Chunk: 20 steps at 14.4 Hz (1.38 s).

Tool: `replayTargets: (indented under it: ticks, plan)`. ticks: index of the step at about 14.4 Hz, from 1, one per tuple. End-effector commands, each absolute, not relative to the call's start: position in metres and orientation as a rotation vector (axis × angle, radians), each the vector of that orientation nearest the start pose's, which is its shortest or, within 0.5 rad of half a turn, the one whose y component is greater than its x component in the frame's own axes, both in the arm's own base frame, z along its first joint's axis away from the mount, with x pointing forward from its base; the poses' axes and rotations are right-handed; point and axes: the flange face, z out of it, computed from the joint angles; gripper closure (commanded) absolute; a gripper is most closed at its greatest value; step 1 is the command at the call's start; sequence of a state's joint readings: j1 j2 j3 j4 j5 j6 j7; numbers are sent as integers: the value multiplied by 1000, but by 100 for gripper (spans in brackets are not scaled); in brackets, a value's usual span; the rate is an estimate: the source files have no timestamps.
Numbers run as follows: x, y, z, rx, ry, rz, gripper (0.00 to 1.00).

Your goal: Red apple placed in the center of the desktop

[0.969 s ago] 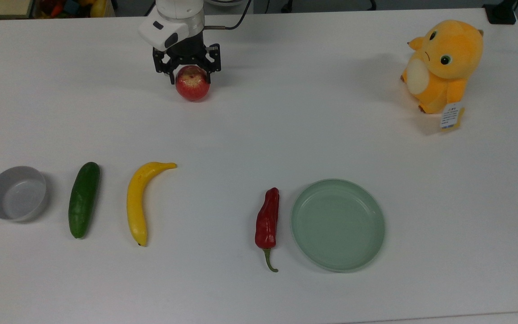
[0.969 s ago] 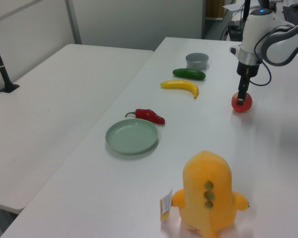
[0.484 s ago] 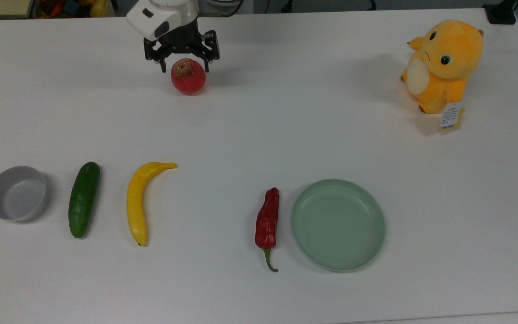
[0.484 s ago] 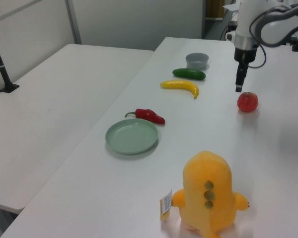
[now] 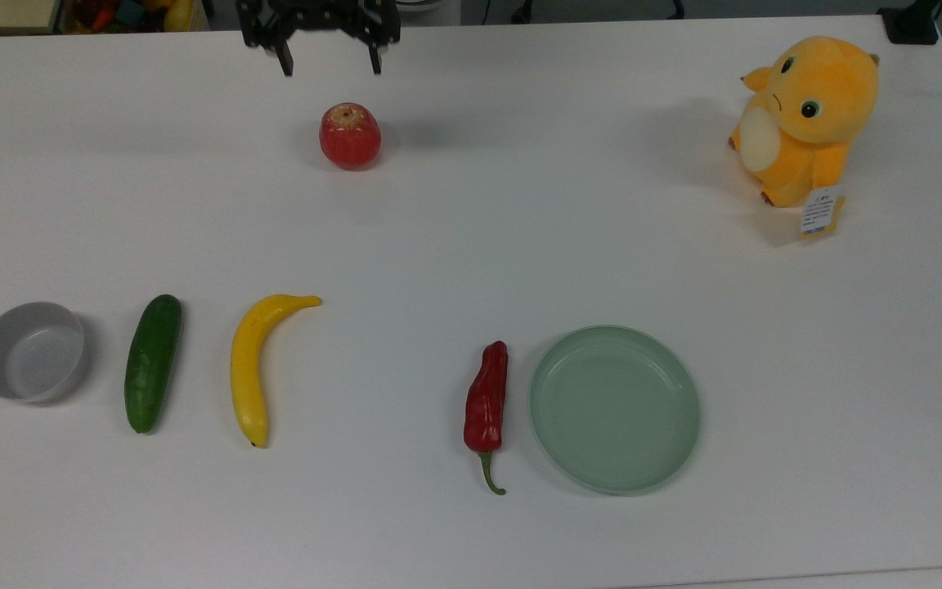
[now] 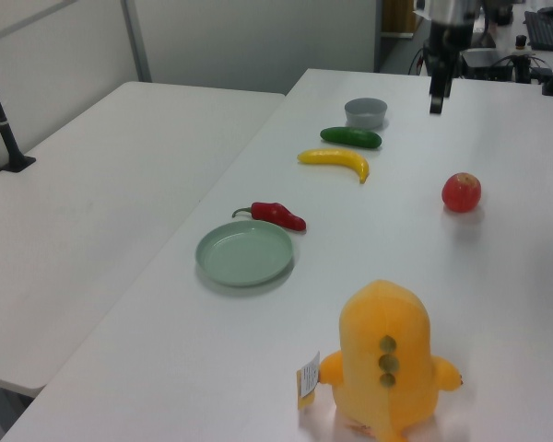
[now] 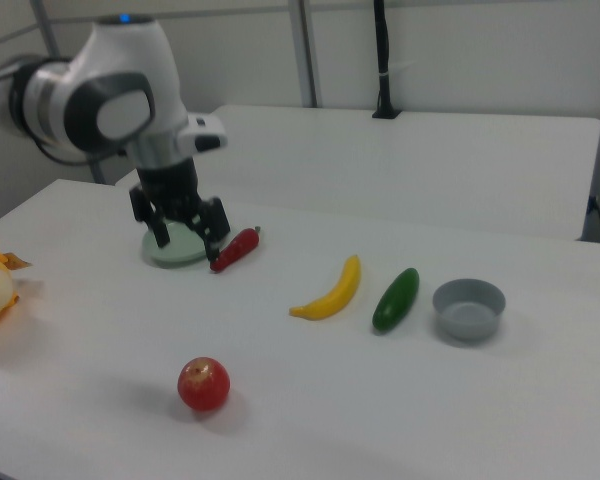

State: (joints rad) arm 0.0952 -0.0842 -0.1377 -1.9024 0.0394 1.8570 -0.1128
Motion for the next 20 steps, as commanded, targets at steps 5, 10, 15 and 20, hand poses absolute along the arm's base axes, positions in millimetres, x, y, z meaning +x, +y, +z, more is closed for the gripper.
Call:
replayTargets:
  ticks: [5, 10, 15, 20]
  plan:
    - [533, -6, 630, -2993, -41, -62, 0]
    - [532, 16, 653, -3013, -43, -81, 0]
    - [544, 36, 641, -3136, -135, -110, 0]
    - [552, 39, 633, -3120, -152, -151, 0]
